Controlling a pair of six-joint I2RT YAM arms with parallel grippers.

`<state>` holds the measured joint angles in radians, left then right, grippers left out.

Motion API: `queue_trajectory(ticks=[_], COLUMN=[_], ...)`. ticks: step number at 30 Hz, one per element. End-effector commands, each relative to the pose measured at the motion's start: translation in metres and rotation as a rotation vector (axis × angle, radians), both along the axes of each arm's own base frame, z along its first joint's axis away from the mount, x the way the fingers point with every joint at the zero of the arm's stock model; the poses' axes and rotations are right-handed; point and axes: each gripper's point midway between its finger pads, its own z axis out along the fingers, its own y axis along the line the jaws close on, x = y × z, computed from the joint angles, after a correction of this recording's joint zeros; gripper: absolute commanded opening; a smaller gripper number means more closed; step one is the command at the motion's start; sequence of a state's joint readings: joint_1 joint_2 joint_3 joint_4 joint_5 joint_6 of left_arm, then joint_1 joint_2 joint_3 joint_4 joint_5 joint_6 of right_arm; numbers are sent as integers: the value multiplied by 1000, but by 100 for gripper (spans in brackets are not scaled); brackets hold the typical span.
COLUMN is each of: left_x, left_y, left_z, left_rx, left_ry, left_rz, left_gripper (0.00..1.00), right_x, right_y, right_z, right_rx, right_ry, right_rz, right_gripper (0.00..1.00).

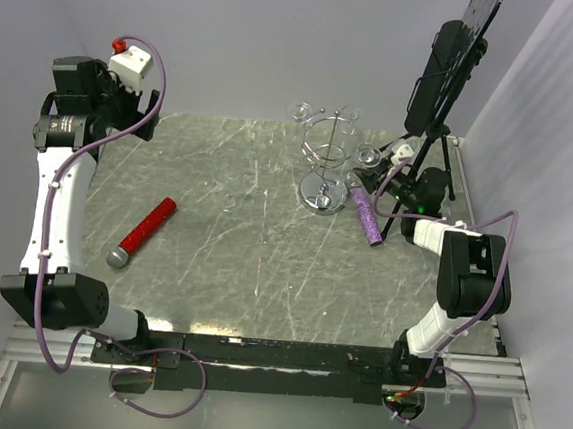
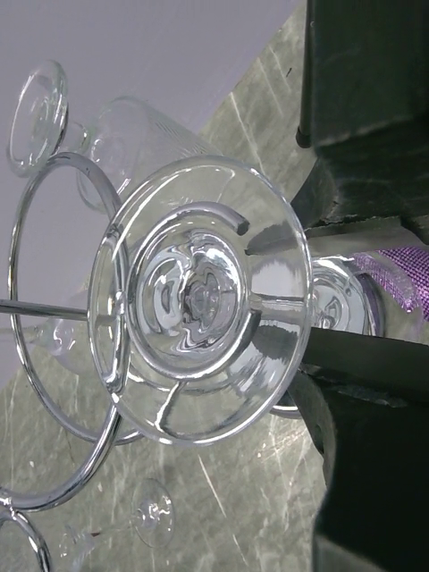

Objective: Take the wine glass off the wine glass rack

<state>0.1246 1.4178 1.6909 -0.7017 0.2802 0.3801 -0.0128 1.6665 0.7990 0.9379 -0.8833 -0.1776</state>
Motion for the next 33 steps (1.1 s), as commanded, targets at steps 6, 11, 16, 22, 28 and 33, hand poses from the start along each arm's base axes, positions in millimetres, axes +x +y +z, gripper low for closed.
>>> queue_trajectory(ticks=[6,11,16,22,28,33], left_x=[-1,0,1,-1,-1,-5], left_y=[4,3,2,-1,-5,-7], left_z=[16,18,17,14,12,14], left_rx=[28,25,22,7,-11,-22], left_ry=[-47,-50,-55,-61,-66,-73], left_rz=[10,6,4,-7,-23,-25], left_gripper=[100,100,100,100,100,100], right_x=[8,6,0,-8,-13,-12], right_y=[2,0,1,0,-2,-8], right_z=[19,21,24,38,51,55], right_rx=[-22,-26,-34,-22,-2,12], right_ry=[-97,-105,-101,-113,-118,-108], right_rz=[4,-11,-2,-12,-27,-56], right_gripper=[38,28,6,0,0,0])
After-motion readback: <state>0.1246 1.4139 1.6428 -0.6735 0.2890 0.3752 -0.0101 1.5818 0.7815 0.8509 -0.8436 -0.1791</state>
